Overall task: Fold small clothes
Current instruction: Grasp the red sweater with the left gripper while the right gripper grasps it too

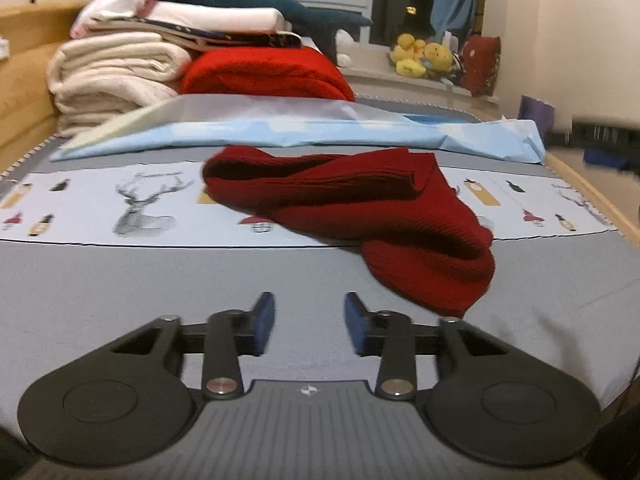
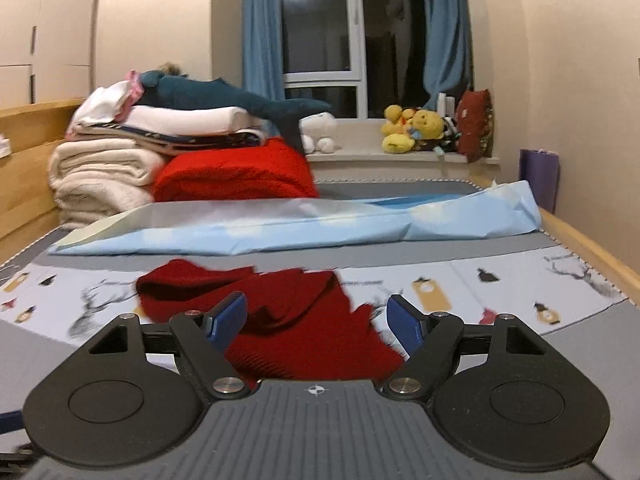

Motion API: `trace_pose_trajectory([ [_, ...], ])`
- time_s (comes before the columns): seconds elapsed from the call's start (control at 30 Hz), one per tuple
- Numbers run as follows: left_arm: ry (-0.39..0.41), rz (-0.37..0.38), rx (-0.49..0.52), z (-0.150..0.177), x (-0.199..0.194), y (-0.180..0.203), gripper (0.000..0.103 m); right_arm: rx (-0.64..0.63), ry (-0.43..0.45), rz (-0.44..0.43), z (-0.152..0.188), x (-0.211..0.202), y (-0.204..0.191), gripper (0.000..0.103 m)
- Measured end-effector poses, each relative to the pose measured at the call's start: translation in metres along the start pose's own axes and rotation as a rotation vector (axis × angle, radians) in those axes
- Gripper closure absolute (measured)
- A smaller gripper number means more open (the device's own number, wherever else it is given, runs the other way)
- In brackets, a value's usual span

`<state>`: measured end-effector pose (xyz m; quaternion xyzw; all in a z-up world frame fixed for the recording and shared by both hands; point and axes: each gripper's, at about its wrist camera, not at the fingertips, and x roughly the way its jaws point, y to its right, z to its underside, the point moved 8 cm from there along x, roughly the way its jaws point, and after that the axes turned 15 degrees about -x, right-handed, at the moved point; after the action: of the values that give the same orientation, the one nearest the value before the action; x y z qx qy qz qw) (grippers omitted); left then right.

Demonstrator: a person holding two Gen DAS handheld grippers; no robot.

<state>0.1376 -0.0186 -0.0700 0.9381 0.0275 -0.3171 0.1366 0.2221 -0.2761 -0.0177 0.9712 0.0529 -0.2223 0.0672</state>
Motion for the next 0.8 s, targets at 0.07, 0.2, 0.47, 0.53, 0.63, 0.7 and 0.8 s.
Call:
trace_pose_trajectory([
  [0.07, -0.002, 0.015, 0.025, -0.013, 0.017, 0.009, 0.073, 0.051, -0.032, 0.001, 0.018, 0.018, 0.015, 0.036],
  [0.2, -0.021, 0.038, 0.016, -0.046, 0.068, 0.038, 0.073, 0.141, -0.105, -0.023, 0.037, 0.036, 0.028, 0.059],
  [0.47, -0.124, 0.05, -0.274, -0.122, 0.199, 0.094, 0.029, 0.16, -0.077, -0.071, 0.027, 0.05, 0.041, 0.059],
  [0.53, -0.184, 0.049, -0.393, -0.13, 0.229, 0.096, 0.028, 0.159, -0.074, -0.063, 0.025, 0.051, 0.045, 0.059],
  [0.63, -0.331, 0.003, -0.537, -0.122, 0.273, 0.091, 0.034, 0.17, -0.071, -0.066, 0.023, 0.054, 0.051, 0.058],
  [0.7, -0.367, -0.017, -0.546, -0.115, 0.287, 0.081, 0.073, 0.173, -0.078, -0.061, 0.024, 0.055, 0.054, 0.058],
  [0.8, -0.37, 0.031, -0.425, -0.111, 0.277, 0.068, 0.09, 0.175, -0.09, -0.047, 0.027, 0.056, 0.057, 0.058],
])
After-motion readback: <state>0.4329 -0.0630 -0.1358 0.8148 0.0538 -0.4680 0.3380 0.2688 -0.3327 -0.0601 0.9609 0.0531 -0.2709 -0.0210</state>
